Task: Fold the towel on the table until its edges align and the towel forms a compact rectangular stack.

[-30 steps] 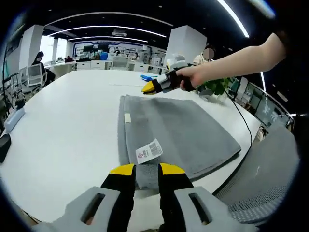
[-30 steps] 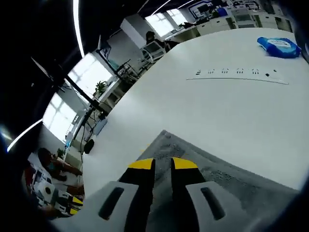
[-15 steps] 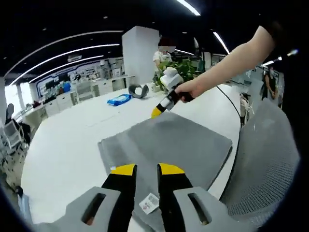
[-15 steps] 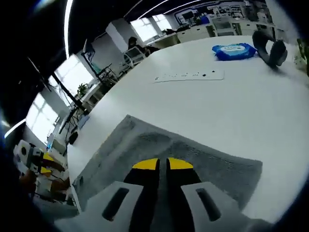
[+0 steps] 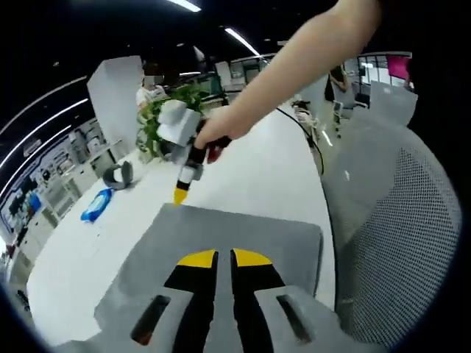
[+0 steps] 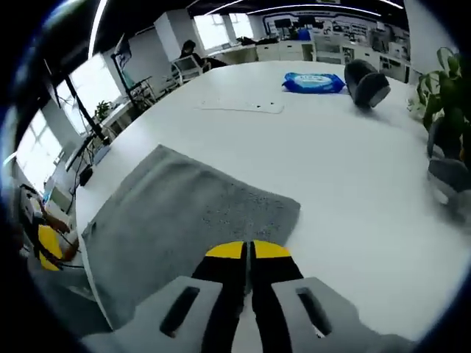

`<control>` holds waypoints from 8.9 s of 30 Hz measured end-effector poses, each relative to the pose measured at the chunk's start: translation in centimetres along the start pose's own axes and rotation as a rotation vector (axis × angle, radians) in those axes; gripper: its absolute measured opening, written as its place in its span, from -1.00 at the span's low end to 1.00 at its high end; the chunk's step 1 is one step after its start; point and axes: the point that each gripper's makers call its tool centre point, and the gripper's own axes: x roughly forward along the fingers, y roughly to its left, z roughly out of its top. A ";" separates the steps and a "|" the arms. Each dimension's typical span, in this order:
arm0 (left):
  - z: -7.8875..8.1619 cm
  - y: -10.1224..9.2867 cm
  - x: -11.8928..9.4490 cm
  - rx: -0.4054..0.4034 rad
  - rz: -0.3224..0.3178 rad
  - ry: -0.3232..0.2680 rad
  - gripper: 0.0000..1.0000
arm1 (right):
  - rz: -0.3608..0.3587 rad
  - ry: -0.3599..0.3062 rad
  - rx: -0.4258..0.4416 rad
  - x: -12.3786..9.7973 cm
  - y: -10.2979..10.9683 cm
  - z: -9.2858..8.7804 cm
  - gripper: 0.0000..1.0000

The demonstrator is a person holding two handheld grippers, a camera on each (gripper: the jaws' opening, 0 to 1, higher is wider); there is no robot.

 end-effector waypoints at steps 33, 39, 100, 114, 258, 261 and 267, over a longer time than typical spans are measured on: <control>-5.4 -5.2 8.4 0.211 -0.099 0.238 -0.98 | -0.222 0.328 -1.053 5.2 2.1 -0.5 -1.00; -5.4 -5.2 8.3 0.197 -0.066 0.265 -0.99 | -0.257 0.368 -1.035 5.2 1.9 -0.5 -1.00; -8.7 -6.0 4.4 0.413 -0.082 0.507 -0.99 | -0.394 0.524 -0.860 0.4 0.3 -7.1 -1.00; -9.6 -4.7 3.7 0.364 -0.041 0.578 -0.99 | -0.385 0.466 -0.740 -0.2 0.0 -7.6 -1.00; -9.1 -2.5 2.6 -0.313 -0.074 0.332 -0.77 | -0.020 -0.014 -0.362 -0.8 14.6 -13.3 -1.00; -10.0 -2.9 3.6 -0.271 -0.070 0.384 -0.79 | -0.027 -0.006 -0.401 -0.8 14.6 -13.4 -1.00; -9.9 -2.5 3.6 -0.254 -0.012 0.319 -0.83 | 0.012 0.005 -0.429 -1.0 14.4 -13.4 -1.00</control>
